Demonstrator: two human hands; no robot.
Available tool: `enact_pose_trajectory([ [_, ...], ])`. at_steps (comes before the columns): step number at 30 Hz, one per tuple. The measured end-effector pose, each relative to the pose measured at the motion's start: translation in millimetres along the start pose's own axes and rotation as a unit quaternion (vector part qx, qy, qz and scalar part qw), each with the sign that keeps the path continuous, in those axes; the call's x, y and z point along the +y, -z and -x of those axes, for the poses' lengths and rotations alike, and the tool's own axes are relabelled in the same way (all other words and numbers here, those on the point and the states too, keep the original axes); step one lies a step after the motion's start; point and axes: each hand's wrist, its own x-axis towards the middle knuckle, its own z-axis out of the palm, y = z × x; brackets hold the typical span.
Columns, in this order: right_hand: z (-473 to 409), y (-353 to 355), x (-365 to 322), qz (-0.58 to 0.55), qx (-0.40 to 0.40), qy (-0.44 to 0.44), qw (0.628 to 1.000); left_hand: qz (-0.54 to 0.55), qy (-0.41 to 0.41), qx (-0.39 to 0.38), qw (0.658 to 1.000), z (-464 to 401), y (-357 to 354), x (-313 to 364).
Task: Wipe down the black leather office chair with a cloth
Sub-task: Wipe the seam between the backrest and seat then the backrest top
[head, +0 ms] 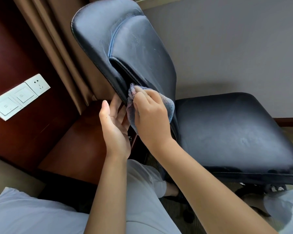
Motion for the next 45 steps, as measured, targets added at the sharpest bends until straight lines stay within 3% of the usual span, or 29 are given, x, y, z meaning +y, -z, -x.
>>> enact_pose_trajectory([
  [3,10.9,4.6,1.3,0.002,0.024,-0.014,1.000,-0.015,-0.004,-0.006,1.000,1.3,1.5,2.9],
  [7,-3.1,12.5,-3.8,-0.056,0.043,-0.111,0.991,-0.010,0.014,0.001,1.000,4.7,-0.6,6.0],
  [12,-23.6,13.7,-8.5,-0.153,0.009,-0.071,0.986,0.002,0.039,-0.002,0.999,8.0,-0.2,9.2],
  [18,29.5,13.4,10.4,-0.078,-0.054,-0.089,0.991,-0.001,0.028,0.006,1.000,5.9,-0.2,7.0],
  [21,19.5,19.2,5.1,-0.121,-0.009,-0.114,0.986,0.014,0.035,-0.006,0.999,4.8,1.5,7.5],
  [26,-26.2,13.4,-20.3,-0.182,0.024,-0.006,0.983,0.036,0.036,-0.046,0.998,6.8,5.3,15.0],
  [29,2.0,10.0,-3.5,-0.163,0.018,-0.047,0.985,0.038,0.055,-0.037,0.997,4.3,7.6,17.7],
  [33,51.6,10.8,18.6,-0.145,-0.017,-0.106,0.984,-0.015,0.014,-0.016,1.000,5.0,6.7,12.8],
  [38,11.8,13.6,-7.1,-0.172,0.031,-0.128,0.976,0.029,0.055,-0.023,0.998,12.4,6.1,18.1],
  [45,-51.5,11.1,-26.4,-0.233,0.001,-0.108,0.967,0.020,0.045,-0.028,0.998,4.9,11.6,28.4],
])
